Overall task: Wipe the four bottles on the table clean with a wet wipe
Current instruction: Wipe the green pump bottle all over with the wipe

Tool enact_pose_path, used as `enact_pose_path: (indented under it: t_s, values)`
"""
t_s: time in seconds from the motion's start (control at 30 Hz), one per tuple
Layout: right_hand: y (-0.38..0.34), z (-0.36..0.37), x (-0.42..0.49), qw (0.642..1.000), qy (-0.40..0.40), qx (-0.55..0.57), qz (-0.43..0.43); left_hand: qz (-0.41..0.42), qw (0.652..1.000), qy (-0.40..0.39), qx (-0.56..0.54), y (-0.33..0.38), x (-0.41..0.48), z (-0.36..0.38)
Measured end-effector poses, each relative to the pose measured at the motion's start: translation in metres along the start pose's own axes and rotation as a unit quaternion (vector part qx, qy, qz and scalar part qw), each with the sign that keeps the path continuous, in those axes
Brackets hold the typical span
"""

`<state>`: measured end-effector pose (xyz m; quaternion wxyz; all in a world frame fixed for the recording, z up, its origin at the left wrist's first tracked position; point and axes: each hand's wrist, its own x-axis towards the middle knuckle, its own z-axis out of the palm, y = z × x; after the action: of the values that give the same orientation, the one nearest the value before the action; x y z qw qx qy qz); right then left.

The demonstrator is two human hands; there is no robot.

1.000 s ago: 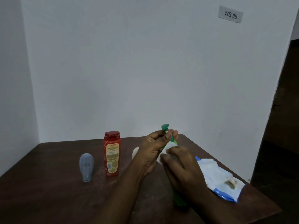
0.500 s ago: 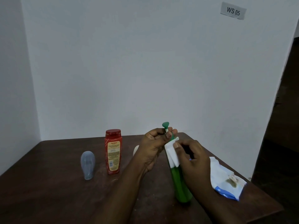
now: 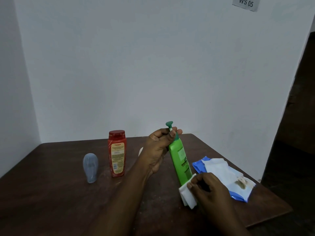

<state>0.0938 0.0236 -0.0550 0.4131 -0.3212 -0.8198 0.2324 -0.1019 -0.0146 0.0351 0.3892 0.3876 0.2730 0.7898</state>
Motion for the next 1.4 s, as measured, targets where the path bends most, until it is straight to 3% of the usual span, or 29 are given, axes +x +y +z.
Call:
enact_pose_path:
  t_s: [0.13, 0.43, 0.57, 0.7, 0.83, 1.1, 1.4]
  values:
    - [-0.009, -0.001, 0.003, 1.000, 0.014, 0.007, -0.009, -0.008, 1.000, -0.003, 0.009, -0.002, -0.001, 0.002]
    - [-0.077, 0.007, 0.057, 0.971, 0.122, -0.007, -0.206, -0.018, 1.000, 0.012, -0.002, 0.003, -0.003, -0.003]
    - [-0.051, 0.015, 0.035, 0.983, 0.090, -0.033, -0.159, -0.014, 1.000, 0.025, 0.012, 0.003, -0.004, -0.004]
    - [-0.012, 0.013, 0.003, 0.994, 0.010, -0.050, -0.093, -0.011, 0.999, 0.043, 0.021, 0.004, -0.003, -0.006]
    - [0.003, 0.014, -0.003, 0.997, 0.007, -0.055, -0.047, -0.008, 0.999, 0.027, 0.025, 0.003, -0.004, 0.000]
    - [-0.071, 0.007, 0.047, 0.976, 0.129, 0.000, -0.178, 0.000, 1.000, 0.000, 0.014, 0.002, -0.005, 0.006]
    - [-0.042, 0.003, 0.044, 0.989, 0.053, 0.014, -0.136, -0.016, 0.989, 0.109, 0.095, -0.012, -0.003, -0.006]
